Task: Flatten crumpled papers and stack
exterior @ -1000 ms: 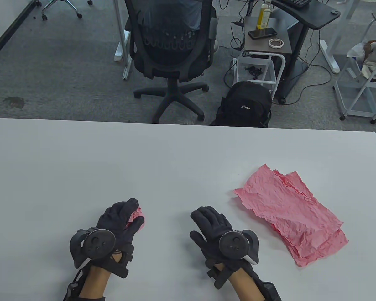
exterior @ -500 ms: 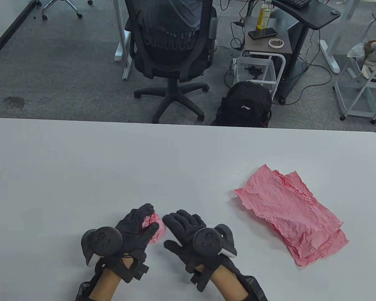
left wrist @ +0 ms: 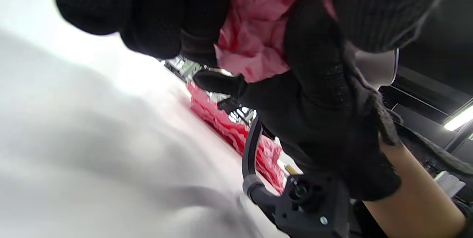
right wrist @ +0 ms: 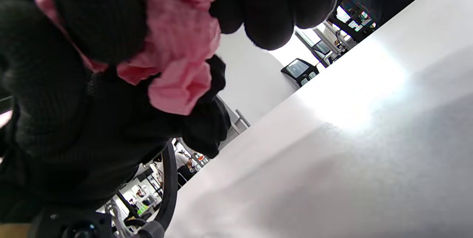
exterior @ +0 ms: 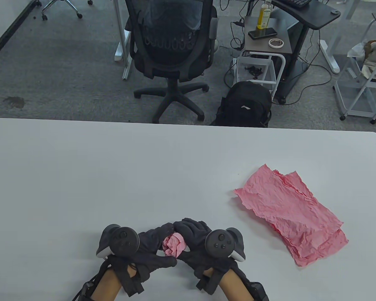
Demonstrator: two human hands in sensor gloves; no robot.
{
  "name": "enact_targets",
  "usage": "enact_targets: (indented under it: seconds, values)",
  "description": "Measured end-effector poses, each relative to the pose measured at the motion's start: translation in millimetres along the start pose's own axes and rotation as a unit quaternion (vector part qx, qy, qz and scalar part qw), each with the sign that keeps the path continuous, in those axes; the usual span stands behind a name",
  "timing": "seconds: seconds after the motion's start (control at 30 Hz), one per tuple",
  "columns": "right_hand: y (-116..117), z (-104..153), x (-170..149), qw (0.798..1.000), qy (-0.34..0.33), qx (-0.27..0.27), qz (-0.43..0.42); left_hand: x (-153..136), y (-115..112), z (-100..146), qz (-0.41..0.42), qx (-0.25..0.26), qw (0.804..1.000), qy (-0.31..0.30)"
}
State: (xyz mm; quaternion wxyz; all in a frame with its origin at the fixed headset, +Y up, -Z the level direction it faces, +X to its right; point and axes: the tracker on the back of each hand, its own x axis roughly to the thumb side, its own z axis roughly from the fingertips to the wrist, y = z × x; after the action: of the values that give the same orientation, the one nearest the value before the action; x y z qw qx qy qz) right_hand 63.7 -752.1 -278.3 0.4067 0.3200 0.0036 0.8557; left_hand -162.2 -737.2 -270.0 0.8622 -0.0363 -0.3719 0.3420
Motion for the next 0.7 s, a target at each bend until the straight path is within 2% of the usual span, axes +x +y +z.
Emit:
enact_targets:
  seconds: [0.1,0.17,0.23,0.33,0.43,0.5,0.57,0.63,0.7]
  values:
    - [-4,0,6,0.996,-0.024,-0.08,-0.017,5,2,0,-0.048,0.035,0.998,0.002]
    - [-4,0,13,0.994,-0.039,-0.095,-0.027,5,2,2,-0.046,0.066,0.997,0.004]
    - [-4,2,14,0.991,-0.046,-0.112,-0.048,2,0,4,-0.023,0.076,0.997,0.008]
    - [-6,1,10,0.989,-0.045,-0.109,-0.094,0,1,4,0.034,0.089,0.995,0.008]
    - [-3,1,4,0.981,-0.03,-0.115,-0.151,-4,4,4,0.095,0.128,0.987,0.017]
    - [1,-1,3,0.977,-0.029,-0.098,-0.19,-9,5,6,0.115,0.129,0.985,0.027]
    - [1,-1,2,0.973,-0.029,-0.085,-0.215,-12,6,7,0.169,0.135,0.976,0.025]
    - [-2,-2,-3,0.957,-0.022,-0.088,-0.274,-14,6,6,0.25,0.123,0.96,0.011]
    - [-2,-2,-8,0.933,-0.013,-0.096,-0.346,-16,5,6,0.277,0.119,0.953,0.008]
